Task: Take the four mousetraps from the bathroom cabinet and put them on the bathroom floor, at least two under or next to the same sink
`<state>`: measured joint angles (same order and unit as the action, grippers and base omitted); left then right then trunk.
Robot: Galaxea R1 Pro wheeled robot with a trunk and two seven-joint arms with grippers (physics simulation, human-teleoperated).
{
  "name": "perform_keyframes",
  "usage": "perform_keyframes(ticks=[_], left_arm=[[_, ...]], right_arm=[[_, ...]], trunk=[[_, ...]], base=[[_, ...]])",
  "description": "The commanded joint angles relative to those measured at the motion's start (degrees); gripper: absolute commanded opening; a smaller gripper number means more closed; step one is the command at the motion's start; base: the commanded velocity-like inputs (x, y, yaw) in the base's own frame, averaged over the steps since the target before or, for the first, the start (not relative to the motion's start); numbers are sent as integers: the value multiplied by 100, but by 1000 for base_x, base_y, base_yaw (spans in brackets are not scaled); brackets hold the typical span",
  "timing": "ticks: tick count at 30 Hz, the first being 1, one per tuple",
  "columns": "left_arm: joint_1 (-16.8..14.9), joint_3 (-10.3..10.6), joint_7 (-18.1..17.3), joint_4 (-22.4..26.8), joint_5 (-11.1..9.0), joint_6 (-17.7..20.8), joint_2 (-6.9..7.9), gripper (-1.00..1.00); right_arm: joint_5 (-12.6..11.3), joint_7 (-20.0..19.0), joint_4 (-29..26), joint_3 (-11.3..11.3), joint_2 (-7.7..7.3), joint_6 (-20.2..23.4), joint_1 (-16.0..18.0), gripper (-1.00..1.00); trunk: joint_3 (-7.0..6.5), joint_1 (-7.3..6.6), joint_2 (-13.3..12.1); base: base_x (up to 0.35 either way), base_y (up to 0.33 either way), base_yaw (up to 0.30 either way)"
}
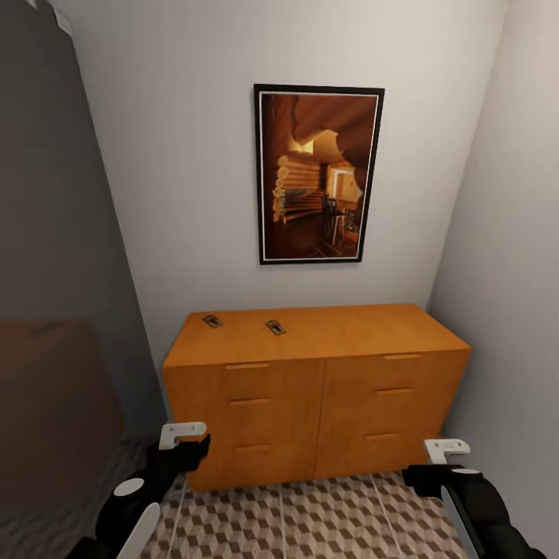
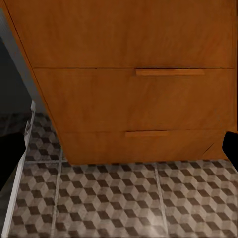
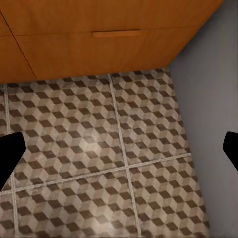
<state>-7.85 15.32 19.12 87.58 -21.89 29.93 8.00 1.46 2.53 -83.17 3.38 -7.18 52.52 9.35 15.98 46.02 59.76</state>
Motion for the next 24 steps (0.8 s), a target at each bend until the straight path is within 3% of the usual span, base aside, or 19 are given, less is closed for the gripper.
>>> perform_keyframes(ticks=[1, 8, 17, 24], left_arm=[[-6, 15, 57, 9, -61, 12, 6, 100], [-6, 15, 51, 12, -61, -34, -20, 100], [-106, 16, 53, 15, -61, -22, -265, 100], [-808, 17, 49, 5, -62, 35, -463, 100]], right_arm=[[13, 9, -6, -4, -1, 29, 5, 100], [13, 7, -6, -4, -4, 31, 67, 100], [18, 10, -6, -7, 2, 54, 494, 100], [21, 23, 5, -12, 7, 330, 1120, 100]], trunk=[[8, -3, 6], [8, -3, 6], [8, -3, 6], [8, -3, 6]], base=[[-309, 0, 0], [-131, 0, 0], [-21, 0, 0], [-3, 0, 0]])
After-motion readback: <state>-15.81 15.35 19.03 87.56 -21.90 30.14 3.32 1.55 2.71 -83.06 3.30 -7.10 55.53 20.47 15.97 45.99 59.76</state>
